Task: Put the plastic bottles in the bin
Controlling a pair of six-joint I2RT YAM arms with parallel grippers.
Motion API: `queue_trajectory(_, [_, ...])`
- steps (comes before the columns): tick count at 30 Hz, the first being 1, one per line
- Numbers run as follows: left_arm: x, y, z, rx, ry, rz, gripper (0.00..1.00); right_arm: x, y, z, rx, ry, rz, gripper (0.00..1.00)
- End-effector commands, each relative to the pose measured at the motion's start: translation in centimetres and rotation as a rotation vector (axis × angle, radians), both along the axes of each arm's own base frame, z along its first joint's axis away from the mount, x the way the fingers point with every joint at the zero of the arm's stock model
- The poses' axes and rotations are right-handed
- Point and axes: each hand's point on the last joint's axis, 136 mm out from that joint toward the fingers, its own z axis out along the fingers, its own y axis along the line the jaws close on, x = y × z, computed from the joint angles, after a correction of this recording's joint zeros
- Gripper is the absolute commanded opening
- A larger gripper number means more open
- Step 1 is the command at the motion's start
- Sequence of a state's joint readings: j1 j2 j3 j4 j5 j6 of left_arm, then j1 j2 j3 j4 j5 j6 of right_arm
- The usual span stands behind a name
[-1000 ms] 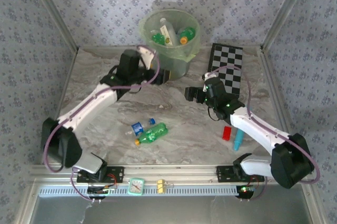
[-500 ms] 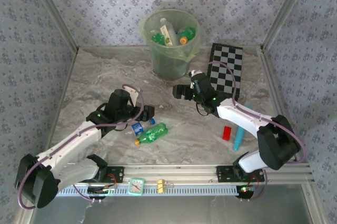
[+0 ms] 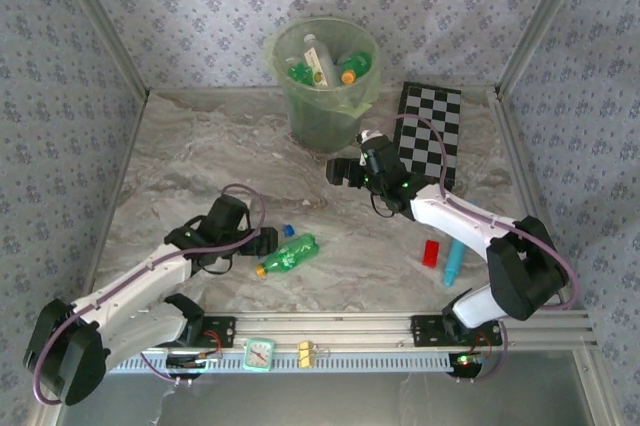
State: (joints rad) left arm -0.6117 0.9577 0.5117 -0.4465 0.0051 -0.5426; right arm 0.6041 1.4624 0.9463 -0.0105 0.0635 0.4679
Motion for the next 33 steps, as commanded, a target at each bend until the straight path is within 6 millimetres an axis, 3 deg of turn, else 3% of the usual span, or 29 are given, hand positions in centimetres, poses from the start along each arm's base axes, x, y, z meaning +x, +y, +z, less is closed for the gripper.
queue_trajectory(1, [-0.2,0.5,-0.6,-0.002,0.015,0.054,0.97,0.4,0.0,0.8,0.021,-0.006,-0.007,1.00])
queue_trajectory(11, [-0.3,0.6,-2.6,0.010,0.059,0.085,0.94,0.1,-0.5,0.9,0.030,-0.007,-0.017,1.00])
queue_trajectory(24, [1.6,0.0,-4.0,0.057,0.081,0.116,0.90,0.1,-1.0,0.5,0.027,0.002,-0.026,1.00])
queue_trajectory(33, [2.3,0.1,-4.5,0.094,0.085,0.128,0.76,0.1,-1.3,0.0,0.023,0.015,-0.031,1.00])
